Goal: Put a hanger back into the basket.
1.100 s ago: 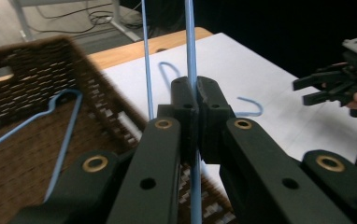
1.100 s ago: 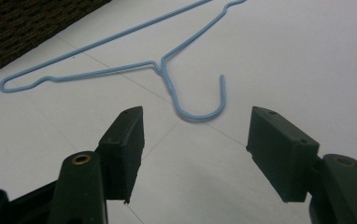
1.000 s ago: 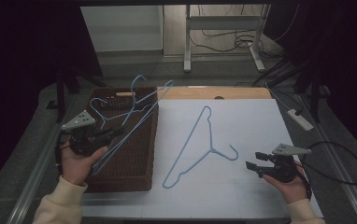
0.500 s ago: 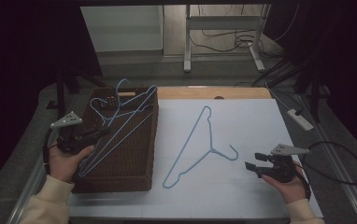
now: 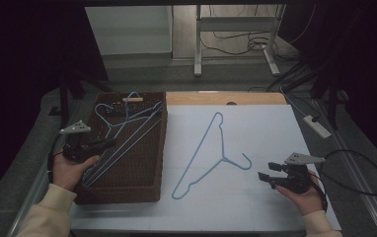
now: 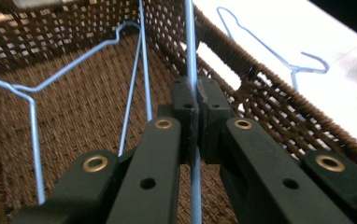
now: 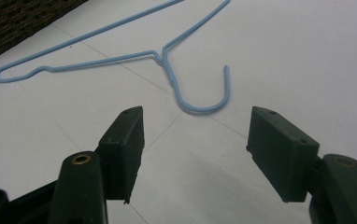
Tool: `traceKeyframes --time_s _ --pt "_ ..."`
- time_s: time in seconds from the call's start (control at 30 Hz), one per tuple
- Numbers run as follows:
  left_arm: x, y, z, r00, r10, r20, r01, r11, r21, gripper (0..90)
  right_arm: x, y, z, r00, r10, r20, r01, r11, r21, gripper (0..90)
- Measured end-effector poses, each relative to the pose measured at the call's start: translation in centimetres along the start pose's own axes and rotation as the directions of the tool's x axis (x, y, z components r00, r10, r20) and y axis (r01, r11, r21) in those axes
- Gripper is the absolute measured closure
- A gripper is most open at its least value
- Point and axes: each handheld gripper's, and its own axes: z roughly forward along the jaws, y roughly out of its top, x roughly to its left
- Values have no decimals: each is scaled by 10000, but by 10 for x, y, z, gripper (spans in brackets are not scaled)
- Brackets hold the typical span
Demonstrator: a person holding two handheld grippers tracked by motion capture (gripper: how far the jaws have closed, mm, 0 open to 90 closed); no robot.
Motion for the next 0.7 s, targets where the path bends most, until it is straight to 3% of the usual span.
traceKeyframes --time_s 0.13,0.23,0.5,0.57,0.63,0.7 --pt "3 -3 9 9994 -160 294 153 9996 234 868 0 0 0 10000 3 4 -3 10000 5 376" --pt "5 -4 15 10000 -89 -6 89 9983 568 868 0 0 1 10000 22 4 -22 10000 45 376" --pt "22 -9 20 9961 -689 -554 741 9925 974 867 0 -1 1 10000 20 8 -20 10000 55 376" --pt "28 -11 23 9905 -908 -1030 1037 9864 1274 866 0 -1 1 10000 40 9 -40 10000 62 376" --pt "29 -11 24 9886 -968 -1157 1123 9844 1352 865 1 0 1 10000 30 16 -30 10000 88 376" --pt "34 -10 28 9799 -1124 -1650 1417 9737 1783 865 1 0 1 10000 24 15 -25 9999 100 376"
